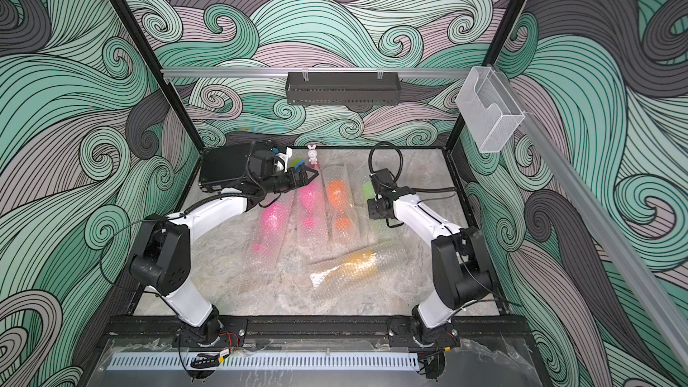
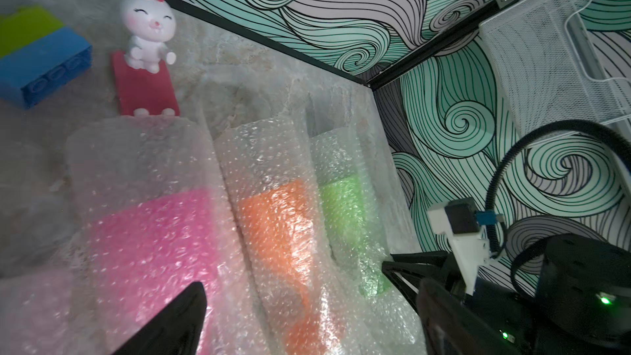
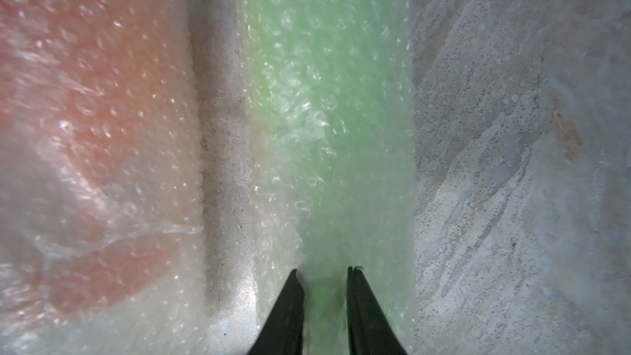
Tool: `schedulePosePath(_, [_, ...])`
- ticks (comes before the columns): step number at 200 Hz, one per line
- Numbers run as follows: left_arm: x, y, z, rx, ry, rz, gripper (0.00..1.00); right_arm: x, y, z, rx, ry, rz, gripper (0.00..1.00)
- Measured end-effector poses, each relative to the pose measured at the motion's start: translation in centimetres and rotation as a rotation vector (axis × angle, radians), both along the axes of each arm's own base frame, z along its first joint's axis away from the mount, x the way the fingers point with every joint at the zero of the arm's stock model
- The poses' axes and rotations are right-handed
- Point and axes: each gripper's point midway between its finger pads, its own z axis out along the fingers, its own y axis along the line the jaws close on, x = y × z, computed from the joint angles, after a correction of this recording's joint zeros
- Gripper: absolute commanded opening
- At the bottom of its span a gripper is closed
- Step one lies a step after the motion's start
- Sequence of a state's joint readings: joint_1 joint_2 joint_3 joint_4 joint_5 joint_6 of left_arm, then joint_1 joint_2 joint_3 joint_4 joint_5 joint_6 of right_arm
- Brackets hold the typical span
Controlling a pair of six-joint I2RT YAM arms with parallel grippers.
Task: Unpack wine glasses from bubble wrap
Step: Adjust the bubble wrap at the center of the board.
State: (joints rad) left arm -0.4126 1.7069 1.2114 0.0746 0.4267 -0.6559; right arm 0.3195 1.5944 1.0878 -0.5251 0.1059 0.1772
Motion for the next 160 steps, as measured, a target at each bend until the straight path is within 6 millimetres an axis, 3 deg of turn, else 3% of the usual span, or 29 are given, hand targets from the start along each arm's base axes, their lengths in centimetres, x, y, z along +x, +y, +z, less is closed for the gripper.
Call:
schedulePosePath(15, [-0.3, -1.3, 0.2, -0.01, 0.003, -0.027, 0.95, 0.3, -0.2, 0.4, 0.055, -0.006, -0.028, 0.16])
schedulePosePath(72, [-0.9, -5.6, 0.7, -0.046, 0.02, -0.115, 0.95, 1.0, -0.8, 1.8, 0.373, -0.056, -0.166, 0.13])
schedulePosePath(117, [-1.9, -9.7, 1.4, -0.056, 0.024, -0.191, 0.92, 1.1, 0.4, 1.8, 0.496, -0.056, -0.174, 0.14])
schedulePosePath(160, [-3.2, -13.1, -2.1, -0.038, 0.139, -0.236, 0.84, 0.6, -0.2, 0.4, 0.538, -0.038, -0.21, 0.14])
